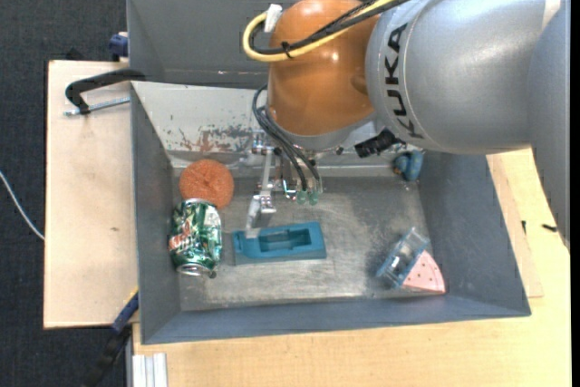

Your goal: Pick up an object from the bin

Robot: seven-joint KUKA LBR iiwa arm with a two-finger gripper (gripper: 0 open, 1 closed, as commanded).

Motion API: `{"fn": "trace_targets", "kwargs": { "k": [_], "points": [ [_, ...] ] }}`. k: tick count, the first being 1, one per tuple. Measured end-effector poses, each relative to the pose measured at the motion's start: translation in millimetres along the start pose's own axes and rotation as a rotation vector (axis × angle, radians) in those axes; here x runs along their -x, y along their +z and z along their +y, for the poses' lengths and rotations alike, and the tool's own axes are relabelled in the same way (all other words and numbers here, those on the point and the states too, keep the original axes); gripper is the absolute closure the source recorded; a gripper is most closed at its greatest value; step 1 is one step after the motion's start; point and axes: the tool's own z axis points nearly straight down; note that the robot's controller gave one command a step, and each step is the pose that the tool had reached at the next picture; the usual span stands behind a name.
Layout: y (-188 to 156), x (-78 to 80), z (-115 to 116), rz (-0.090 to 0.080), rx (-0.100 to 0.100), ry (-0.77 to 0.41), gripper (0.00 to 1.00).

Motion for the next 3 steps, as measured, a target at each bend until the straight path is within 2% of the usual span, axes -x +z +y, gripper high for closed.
{"fn": "trace_targets", "kwargs": {
  "k": [1,2,3],
  "points": [
    [-5,1.8,-1,-0.008,0.002,0.002,0.00],
    [-4,1.7,-1,-0.010,0.002,0.000,0.00],
    [26,-1.6,0,-0.003,0.000,-0.065,0.00]
  ]
}}
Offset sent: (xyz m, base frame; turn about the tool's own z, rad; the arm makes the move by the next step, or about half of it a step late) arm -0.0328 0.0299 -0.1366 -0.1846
